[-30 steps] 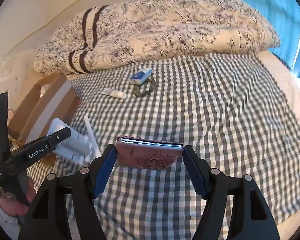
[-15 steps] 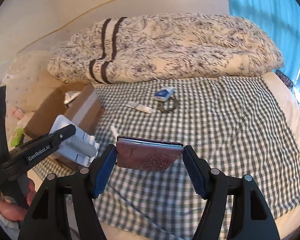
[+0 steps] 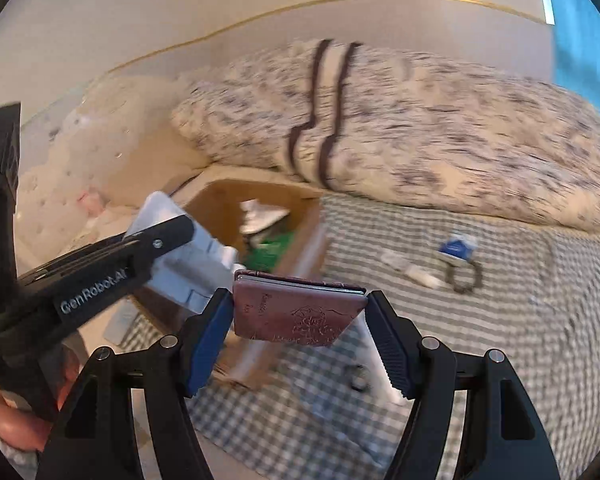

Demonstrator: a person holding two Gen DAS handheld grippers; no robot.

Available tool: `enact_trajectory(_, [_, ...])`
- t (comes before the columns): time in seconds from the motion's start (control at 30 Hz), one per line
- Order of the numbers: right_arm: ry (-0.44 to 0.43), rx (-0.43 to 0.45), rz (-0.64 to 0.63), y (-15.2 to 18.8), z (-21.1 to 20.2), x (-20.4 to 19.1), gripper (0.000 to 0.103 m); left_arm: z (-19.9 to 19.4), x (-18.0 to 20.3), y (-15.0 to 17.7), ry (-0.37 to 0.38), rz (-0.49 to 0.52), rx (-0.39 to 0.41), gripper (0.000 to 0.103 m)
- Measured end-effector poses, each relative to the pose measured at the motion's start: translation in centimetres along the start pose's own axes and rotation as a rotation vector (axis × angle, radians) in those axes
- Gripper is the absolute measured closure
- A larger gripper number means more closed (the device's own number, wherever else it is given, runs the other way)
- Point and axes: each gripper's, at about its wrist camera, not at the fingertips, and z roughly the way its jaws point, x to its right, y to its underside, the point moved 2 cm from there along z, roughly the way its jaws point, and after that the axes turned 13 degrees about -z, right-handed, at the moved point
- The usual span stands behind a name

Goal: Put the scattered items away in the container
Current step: 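Carry the wallet and white brush device into the box and release both, then move both tools back toward the white comb on the cloth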

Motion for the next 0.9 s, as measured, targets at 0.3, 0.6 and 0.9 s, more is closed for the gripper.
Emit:
enact_trajectory(0.3, [-0.007,-0.061,-0.122,-1.9,7.8,-5.2,0.034,4.5,-8.7,-1.0,-0.114,-0.090,-0.051,0.076])
enact_trajectory(0.6, [-0.013,-0.012,-0.132,-3.1,9.1,-5.0,0.031,5.9,-10.8,-2.0,-0.127,-0.117,-0.018,0.037])
enact_trajectory(0.9, [0.063,0.013,-0.027,-1.9,4.5,0.6,0.031,5.2,-7.6,-0.6,-0.123,-0.091,-0.045,0.036])
